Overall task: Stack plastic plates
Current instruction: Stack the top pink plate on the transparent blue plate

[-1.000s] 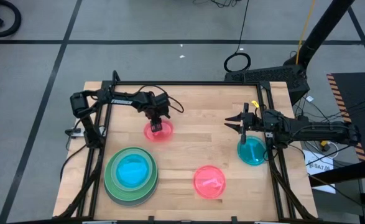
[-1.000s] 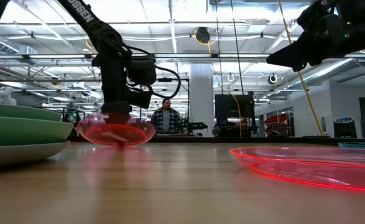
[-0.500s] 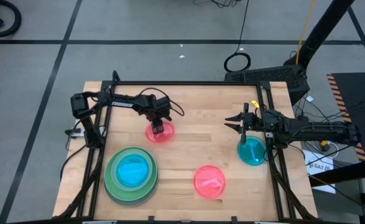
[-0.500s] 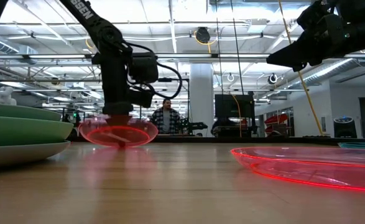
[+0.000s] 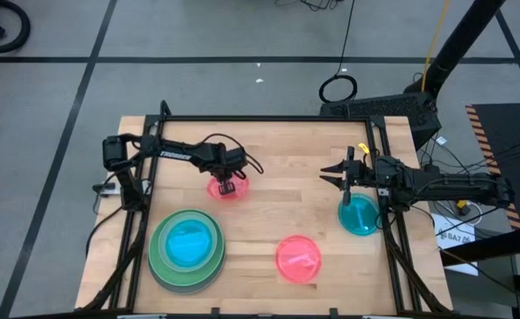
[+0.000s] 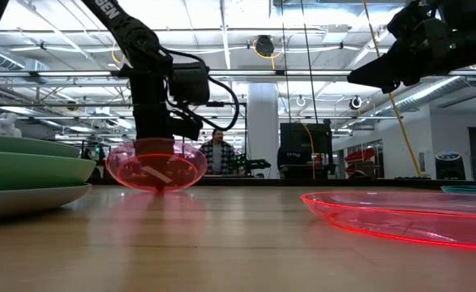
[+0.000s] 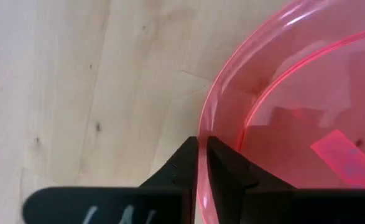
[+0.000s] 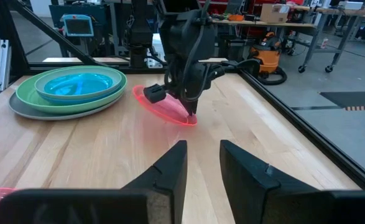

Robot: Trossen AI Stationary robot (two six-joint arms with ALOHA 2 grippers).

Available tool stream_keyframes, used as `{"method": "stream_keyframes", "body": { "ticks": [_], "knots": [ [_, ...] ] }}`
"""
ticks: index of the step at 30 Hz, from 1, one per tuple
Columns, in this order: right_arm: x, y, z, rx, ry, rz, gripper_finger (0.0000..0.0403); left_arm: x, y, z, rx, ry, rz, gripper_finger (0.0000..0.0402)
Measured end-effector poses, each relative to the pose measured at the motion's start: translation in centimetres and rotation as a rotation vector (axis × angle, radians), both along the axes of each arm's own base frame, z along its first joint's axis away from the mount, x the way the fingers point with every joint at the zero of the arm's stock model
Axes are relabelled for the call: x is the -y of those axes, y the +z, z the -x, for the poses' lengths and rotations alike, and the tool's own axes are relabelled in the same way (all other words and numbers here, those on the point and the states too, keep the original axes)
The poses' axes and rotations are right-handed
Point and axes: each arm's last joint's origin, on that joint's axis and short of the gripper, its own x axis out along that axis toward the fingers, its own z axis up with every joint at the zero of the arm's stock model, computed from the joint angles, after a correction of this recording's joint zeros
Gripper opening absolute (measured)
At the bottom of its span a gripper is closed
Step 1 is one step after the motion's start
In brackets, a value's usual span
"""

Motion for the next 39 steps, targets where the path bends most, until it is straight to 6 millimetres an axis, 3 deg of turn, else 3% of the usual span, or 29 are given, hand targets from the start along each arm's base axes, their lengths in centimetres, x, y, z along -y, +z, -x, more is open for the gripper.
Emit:
{"method": "stream_keyframes", "body": {
  "ticks": [17, 39],
  "knots": [
    [0.0, 0.0, 0.0, 0.001, 0.000, 0.000, 0.0089, 1.8, 0.2, -0.2, -0.020, 0.069, -0.007, 0.0030],
    [0.0, -0.1, 0.0, -0.013, 0.000, -0.003, 0.0089, 5.3, 7.7, -4.3, 0.029, -0.065, -0.024, 0.0030]
  ]
}}
